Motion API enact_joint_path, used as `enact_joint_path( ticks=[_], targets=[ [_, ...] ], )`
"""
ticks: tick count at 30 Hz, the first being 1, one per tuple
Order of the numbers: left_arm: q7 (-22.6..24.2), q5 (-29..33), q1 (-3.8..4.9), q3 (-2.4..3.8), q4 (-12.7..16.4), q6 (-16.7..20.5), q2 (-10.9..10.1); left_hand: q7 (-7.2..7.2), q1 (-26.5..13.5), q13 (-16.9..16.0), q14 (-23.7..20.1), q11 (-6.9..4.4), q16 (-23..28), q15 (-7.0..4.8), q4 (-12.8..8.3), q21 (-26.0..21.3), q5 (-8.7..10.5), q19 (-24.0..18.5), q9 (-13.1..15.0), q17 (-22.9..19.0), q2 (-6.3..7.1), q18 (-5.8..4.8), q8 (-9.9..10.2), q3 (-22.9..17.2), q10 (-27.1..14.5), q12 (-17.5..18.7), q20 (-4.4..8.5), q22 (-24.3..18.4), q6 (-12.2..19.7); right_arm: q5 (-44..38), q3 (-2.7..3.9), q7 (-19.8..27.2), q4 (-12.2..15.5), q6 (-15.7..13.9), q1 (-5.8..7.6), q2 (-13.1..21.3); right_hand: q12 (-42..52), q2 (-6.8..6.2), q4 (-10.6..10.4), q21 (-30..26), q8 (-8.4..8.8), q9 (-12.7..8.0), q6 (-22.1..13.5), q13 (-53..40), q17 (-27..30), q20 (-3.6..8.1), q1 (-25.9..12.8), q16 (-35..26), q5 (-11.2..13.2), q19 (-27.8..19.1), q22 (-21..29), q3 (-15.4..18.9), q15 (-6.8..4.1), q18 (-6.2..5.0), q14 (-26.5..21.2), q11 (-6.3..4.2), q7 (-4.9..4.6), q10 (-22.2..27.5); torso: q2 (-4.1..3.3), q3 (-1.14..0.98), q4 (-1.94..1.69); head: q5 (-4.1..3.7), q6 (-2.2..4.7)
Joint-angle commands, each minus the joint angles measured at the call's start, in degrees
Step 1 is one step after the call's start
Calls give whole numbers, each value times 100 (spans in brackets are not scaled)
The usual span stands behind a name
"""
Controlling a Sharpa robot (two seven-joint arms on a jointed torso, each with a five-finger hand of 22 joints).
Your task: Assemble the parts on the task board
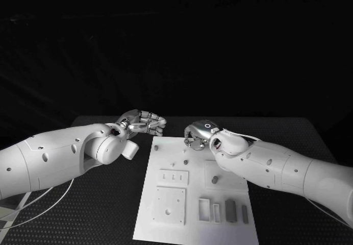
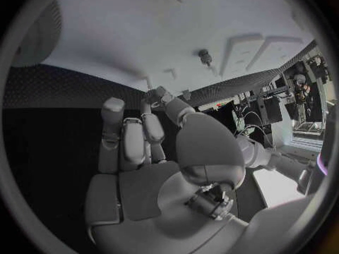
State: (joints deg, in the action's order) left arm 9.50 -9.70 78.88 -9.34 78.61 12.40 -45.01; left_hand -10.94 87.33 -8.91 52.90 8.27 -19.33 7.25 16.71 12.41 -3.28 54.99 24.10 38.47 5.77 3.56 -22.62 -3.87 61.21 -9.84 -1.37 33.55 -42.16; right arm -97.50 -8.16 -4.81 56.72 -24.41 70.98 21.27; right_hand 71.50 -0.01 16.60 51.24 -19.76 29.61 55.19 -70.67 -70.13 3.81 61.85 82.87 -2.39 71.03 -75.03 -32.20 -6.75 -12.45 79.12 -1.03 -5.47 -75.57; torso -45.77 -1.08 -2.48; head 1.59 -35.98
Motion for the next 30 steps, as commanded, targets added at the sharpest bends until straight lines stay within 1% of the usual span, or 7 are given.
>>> enact_joint_path(
  ticks=[1, 2, 6, 14, 19, 24, 30],
  targets=[
    [67, -27, 17, 6, 19, -39, 6, -121, -57, -6, -15, 25, 31, 16, -2, -29, 35, -5, 9, 10, 13, 67, 21, 46, -16, 32, -24, 4, 38, -32, -1, -38, -2, 95, -3, 0, -16, 5, 2, 26, -17, 181, 146, -8, 6, 28, 26, 15, -37, 2, -111, -27, -29, -255, 3, 1, 11, -39, -4, 5, 5, 8, -20],
    [69, -27, 17, 6, 16, -40, 8, -121, -57, -7, -15, 25, 32, 16, -2, -30, 35, -6, 9, 11, 13, 67, 21, 46, -16, 33, -24, 4, 38, -32, -1, -41, -2, 94, -3, 1, -15, 5, 2, 26, -16, 181, 146, -8, 10, 28, 26, 14, -37, 2, -111, -27, -29, -255, 2, 1, 11, -40, -6, 5, 6, 5, -39],
    [70, -27, 19, 6, 16, -37, 9, -121, -57, -7, -17, 25, 35, 17, -1, -31, 35, -7, 10, 12, 14, 67, 21, 46, -15, 34, -25, 4, 38, -32, -2, -42, -13, 105, -3, -9, -18, 5, 2, 28, -16, 182, 145, -7, 11, 28, 24, 14, -37, 2, -111, -29, -30, -255, 2, 1, 11, -39, -12, 2, 7, 14, -69],
    [85, -27, 19, 4, -8, -7, 32, -120, -54, -10, -17, 24, 38, 18, -2, -33, 35, -7, 11, 16, 13, 68, 20, 43, -13, 35, -26, 5, 37, -47, -3, -83, -30, 104, -3, -38, -19, 4, 3, 31, -14, 185, 142, -10, 7, 28, 20, 17, -37, 2, -110, -31, -30, -255, 5, 1, 11, -42, -25, -2, 5, 14, -85],
    [92, -27, 19, 4, -7, -11, 35, -120, -55, -11, -16, 24, 40, 18, -1, -33, 35, -7, 12, 18, 12, 68, 19, 43, -12, 35, -27, 6, 36, -50, -4, -97, -49, 88, -3, -39, -19, 4, 2, 33, -13, 186, 141, -12, 11, 28, 18, 16, -37, 3, -110, -33, -30, -255, 4, 1, 11, -44, -30, 3, 2, 16, -89],
    [82, -27, 19, 4, -23, -7, 46, -120, -55, -12, -16, 24, 42, 18, -1, -34, 35, -7, 13, 20, 11, 68, 19, 42, -11, 36, -27, 6, 36, -45, -4, -98, -37, 95, -3, -35, -19, 7, 2, 35, -11, 187, 139, -14, 14, 28, 16, 16, -37, 3, -109, -36, -30, -255, 3, 1, 10, -46, -28, 0, 12, 24, -127],
    [82, -27, 19, 4, -27, -11, 56, -119, -53, -14, -15, 23, 44, 18, -1, -35, 34, -6, 15, 24, 6, 69, 18, 39, -8, 36, -27, 7, 34, -35, -5, -97, -8, 131, -3, -42, -26, 5, 3, 36, -10, 189, 137, -10, 19, 28, 13, 15, -37, 3, -109, -37, -29, -255, 2, 1, 10, -43, -17, -2, 10, 26, -173]
  ],
)
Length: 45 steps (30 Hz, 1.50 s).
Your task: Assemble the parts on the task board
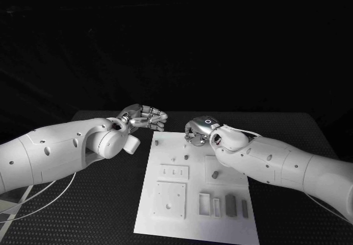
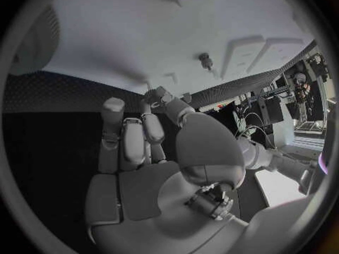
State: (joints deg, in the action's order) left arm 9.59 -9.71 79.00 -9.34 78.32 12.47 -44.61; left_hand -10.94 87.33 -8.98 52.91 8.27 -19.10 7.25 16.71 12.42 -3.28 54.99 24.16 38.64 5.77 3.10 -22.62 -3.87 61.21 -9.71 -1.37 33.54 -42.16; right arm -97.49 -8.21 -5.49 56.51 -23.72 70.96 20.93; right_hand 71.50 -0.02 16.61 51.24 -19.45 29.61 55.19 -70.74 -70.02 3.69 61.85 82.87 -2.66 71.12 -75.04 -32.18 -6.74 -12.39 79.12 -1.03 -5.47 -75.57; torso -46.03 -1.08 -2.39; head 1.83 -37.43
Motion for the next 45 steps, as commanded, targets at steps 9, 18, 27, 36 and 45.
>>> enact_joint_path(
  ticks=[9, 18, 27, 36, 45],
  targets=[
    [68, -26, 7, 5, 2, -15, 12, -118, -51, -10, -15, 22, 24, 19, -2, -36, 35, -6, 11, 11, 5, 115, 17, 37, -6, 23, -27, 9, 33, -27, -19, -27, 11, 68, -2, -19, -28, 4, 3, 39, -36, 191, 132, -5, 10, 40, 9, 15, -10, -7, -108, -42, -31, -261, 2, 2, 9, -45, 9, -7, 4, -6, -25],
    [65, -24, 7, 5, -10, -27, 25, -118, -55, -13, -14, 22, 27, 19, 1, -38, 35, -5, 13, 16, 1, 115, 16, 36, -3, 25, -29, 10, 32, -27, -31, -43, 4, 102, -2, -40, -36, -8, 7, 43, -28, 193, 120, -3, 14, 41, 10, 16, -10, -9, -107, -49, -29, -261, 2, 4, 7, -44, 1, -10, 1, -8, -21],
    [62, -24, 7, 5, -20, -38, 32, -118, -59, -15, -14, 22, 31, 20, 1, -39, 35, -6, 14, 20, 0, 115, 16, 36, -3, 27, -30, 11, 32, -9, -41, -38, -47, 87, -2, -47, -54, -14, 3, 46, -19, 193, 108, 7, 28, 41, 4, 12, -10, -11, -106, -54, -27, -261, -4, 7, 2, -37, 0, -10, 2, -12, -18],
    [58, -24, 7, 5, -10, -39, 18, -118, -62, -16, -14, 22, 34, 21, 1, -41, 35, -7, 15, 22, 0, 115, 17, 37, -3, 29, -30, 11, 33, -38, -42, -114, -24, -50, -2, -46, -69, -18, 4, 48, -8, 193, 93, 15, 32, 41, 2, 11, -10, -14, -104, -61, -23, -261, -5, 12, -2, -31, -7, -10, -2, -16, -3],
    [65, -24, 7, 5, -14, -31, 19, -119, -67, -17, -15, 22, 37, 21, 1, -42, 35, -7, 16, 26, 1, 115, 17, 38, -4, 31, -31, 12, 34, -38, -42, -116, -35, -21, -2, -39, -80, -26, 7, 51, -6, 195, 92, 22, 49, 42, 5, 6, -10, -14, -104, -65, -21, -261, -13, 13, -3, -28, -8, -4, -1, -2, 3]
  ],
)
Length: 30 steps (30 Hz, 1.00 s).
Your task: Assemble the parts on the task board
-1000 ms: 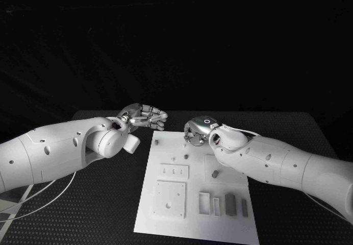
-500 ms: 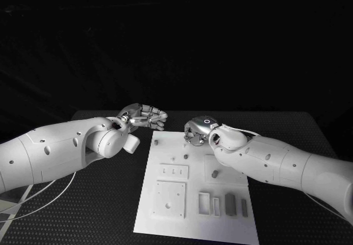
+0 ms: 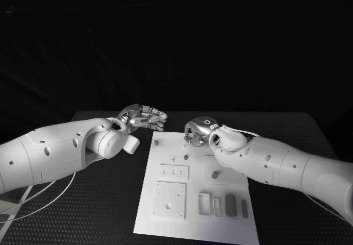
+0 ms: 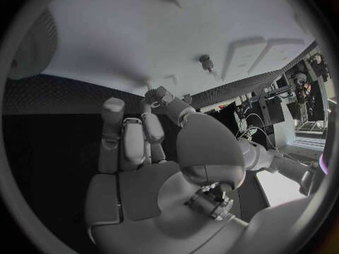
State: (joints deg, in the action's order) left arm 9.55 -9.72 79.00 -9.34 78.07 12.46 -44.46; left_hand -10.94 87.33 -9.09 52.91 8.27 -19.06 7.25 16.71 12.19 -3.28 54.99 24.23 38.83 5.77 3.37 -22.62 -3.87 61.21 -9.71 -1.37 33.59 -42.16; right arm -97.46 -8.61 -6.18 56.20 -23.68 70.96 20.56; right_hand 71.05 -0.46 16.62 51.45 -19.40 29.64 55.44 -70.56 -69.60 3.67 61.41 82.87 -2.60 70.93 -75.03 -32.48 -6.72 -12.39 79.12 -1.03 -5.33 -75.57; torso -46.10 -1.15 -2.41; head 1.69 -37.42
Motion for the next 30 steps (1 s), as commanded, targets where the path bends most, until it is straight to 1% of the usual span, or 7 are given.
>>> enact_joint_path(
  ticks=[1, 6, 11, 15, 17, 19, 30],
  targets=[
    [69, -23, 7, 5, 11, -32, 4, -119, -67, -6, -15, 22, 34, 21, 1, -20, 35, -8, 8, 6, 2, 88, 17, 38, -4, 31, -31, 7, 35, -42, -2, -48, -6, -25, -2, -7, -37, 18, 5, 30, -11, 193, 67, 4, 6, 43, 48, 6, -16, 6, -104, -36, -23, -261, -12, 13, -17, -27, -1, 3, 1, 12, 2],
    [69, -23, 7, 5, 4, -32, 9, -119, -68, -7, -14, 22, 35, 21, 1, -20, 35, -8, 8, 8, 1, 88, 17, 38, -4, 32, -31, 7, 35, 50, -2, -41, -27, -26, -2, -28, -60, -3, 4, 33, -1, 192, 53, 21, 21, 43, 43, 1, -15, 5, -103, -36, -20, -261, -19, 17, -22, -16, -2, 3, -3, 9, 2],
    [61, -23, 7, 5, 14, -24, -1, -119, -68, -7, -14, 22, 37, 21, 0, -21, 35, -8, 9, 9, 2, 89, 18, 38, -4, 33, -31, 8, 36, 115, -3, -37, -37, -34, -2, -33, -175, -170, 1, 35, 198, 118, -251, 95, 65, 52, 12, -11, -14, -4, -92, -36, 61, -261, -32, 109, -120, 22, -3, 2, 0, 14, -1],
    [63, -23, 7, 5, 13, -18, -6, -119, -69, -8, -14, 22, 38, 21, 0, -21, 35, -8, 9, 11, 2, 89, 18, 37, -3, 34, -31, 8, 36, 167, -3, -46, -56, -41, -2, -35, -286, -270, 2, 30, 239, 103, -303, 173, 125, 55, 4, -33, -15, -12, -87, -29, 98, -261, -63, 147, -160, 92, -7, -2, 4, 25, -5],
    [62, -23, 7, 5, 13, -22, -6, -119, -69, -8, -14, 22, 39, 21, 0, -22, 35, -8, 9, 11, 2, 89, 18, 37, -4, 34, -31, 8, 36, 169, -4, -48, -54, -31, -2, -36, -370, -313, -3, 23, 383, 38, -541, 238, 132, 57, 10, -36, -14, -12, -80, -35, 146, -261, -63, 201, -218, 137, -4, -2, 6, 26, -7],
    [62, -23, 7, 5, 14, -24, -6, -119, -69, -8, -14, 22, 40, 21, 0, -22, 35, -8, 10, 12, 2, 89, 18, 37, -4, 34, -31, 8, 37, 175, -4, -44, -54, -20, -2, -36, -382, -322, -2, 22, 402, 26, -567, 243, 137, 58, 13, -36, -15, -11, -79, -39, 171, -261, -63, 225, -243, 136, -4, -2, 6, 26, -7],
    [61, -23, 7, 5, 10, -22, -8, -120, -69, -10, -14, 23, 43, 22, -1, -23, 35, -8, 11, 17, 3, 90, 19, 37, -3, 37, -31, 9, 38, 195, -7, -28, -47, 21, -2, -42, -378, -311, -6, 21, 392, 26, -539, 231, 136, 55, 12, -32, -15, -9, -77, -47, 187, -261, -60, 237, -253, 122, -6, -3, 3, 26, -21]
  ],
)
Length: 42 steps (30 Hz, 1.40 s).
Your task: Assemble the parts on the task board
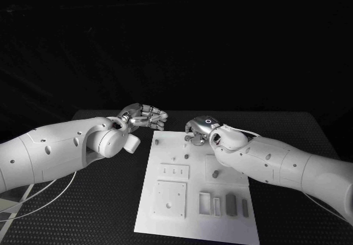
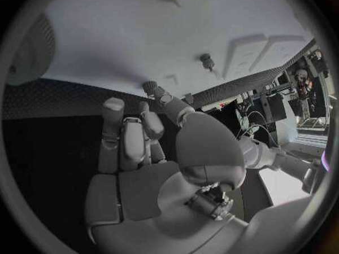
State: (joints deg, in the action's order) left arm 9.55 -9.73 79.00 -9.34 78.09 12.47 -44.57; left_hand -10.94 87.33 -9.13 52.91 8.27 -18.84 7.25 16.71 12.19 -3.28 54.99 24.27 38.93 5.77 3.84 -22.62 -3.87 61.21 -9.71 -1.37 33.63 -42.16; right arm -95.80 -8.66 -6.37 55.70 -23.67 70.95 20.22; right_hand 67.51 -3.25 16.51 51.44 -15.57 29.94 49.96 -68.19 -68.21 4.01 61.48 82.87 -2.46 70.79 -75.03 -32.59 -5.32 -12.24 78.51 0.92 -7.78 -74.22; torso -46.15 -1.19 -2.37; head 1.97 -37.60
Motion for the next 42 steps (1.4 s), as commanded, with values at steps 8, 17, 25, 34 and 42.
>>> enact_joint_path(
  ticks=[8, 17, 25, 34, 42],
  targets=[
    [65, -22, 7, 5, 0, -20, -2, -120, -68, -8, -14, 23, 24, 21, -2, -24, 35, -8, 8, 10, 3, 44, 19, 36, -3, 38, -31, 6, 39, 99, -2, -7, 66, -101, 0, 69, -25, -26, 4, 22, 0, -2, 33, -8, -2, 19, 0, -29, -30, 7, -77, -37, 47, -276, 3, 41, -6, -17, 2, -2, 6, 1, 9],
    [97, -22, 7, 5, -37, -1, -79, -120, -68, -9, -13, 23, 26, 21, -2, -26, 35, -8, 8, 13, 7, 44, 20, 36, -4, 40, -32, 7, 39, 495, 53, 48, 856, -237, 195, 643, -26, -108, -1, 25, 12, -11, 25, -19, 10, 13, -60, -28, -29, 15, -77, -2, 49, -276, 0, 44, -10, -25, 5, -14, 24, -27, 112],
    [143, -22, 7, 5, -152, 25, -139, -110, -52, -18, -7, 16, 33, 20, -4, -27, 35, -5, 17, 25, 5, 47, 8, 29, 12, 37, -31, 10, 18, 830, 249, 325, 1463, 225, 475, 1465, -36, -241, -1, 10, 15, -17, 33, -27, 71, 7, -112, -51, -30, 1, -71, 28, 51, -276, -30, 44, -10, -28, 42, -29, 94, -96, 247],
    [172, -30, 4, 4, -274, -13, -169, -110, -64, -20, -6, 17, 38, 21, 1, -29, 35, -5, 18, 30, 14, 44, 7, 38, 14, 40, -34, 12, 17, 836, 276, 523, 1450, 794, 477, 1880, -17, -353, -11, 0, 35, -29, 8, -62, 79, 3, -155, -54, -30, 1, -65, 51, 56, -276, -28, 51, -17, -45, 107, -91, 207, -74, 278],
    [176, -31, 2, 3, -328, -39, -166, -110, -68, -21, -5, 17, 40, 22, 1, -30, 35, -5, 19, 33, 15, 44, 7, 41, 15, 41, -34, 13, 16, 649, 272, 445, 1218, 975, 368, 1861, -59, -441, -16, -12, 46, -36, -6, -37, 121, 1, -149, -70, -30, -3, -61, 45, 60, -276, -47, 55, -22, -16, 108, -107, 208, -78, 314]
  ],
)
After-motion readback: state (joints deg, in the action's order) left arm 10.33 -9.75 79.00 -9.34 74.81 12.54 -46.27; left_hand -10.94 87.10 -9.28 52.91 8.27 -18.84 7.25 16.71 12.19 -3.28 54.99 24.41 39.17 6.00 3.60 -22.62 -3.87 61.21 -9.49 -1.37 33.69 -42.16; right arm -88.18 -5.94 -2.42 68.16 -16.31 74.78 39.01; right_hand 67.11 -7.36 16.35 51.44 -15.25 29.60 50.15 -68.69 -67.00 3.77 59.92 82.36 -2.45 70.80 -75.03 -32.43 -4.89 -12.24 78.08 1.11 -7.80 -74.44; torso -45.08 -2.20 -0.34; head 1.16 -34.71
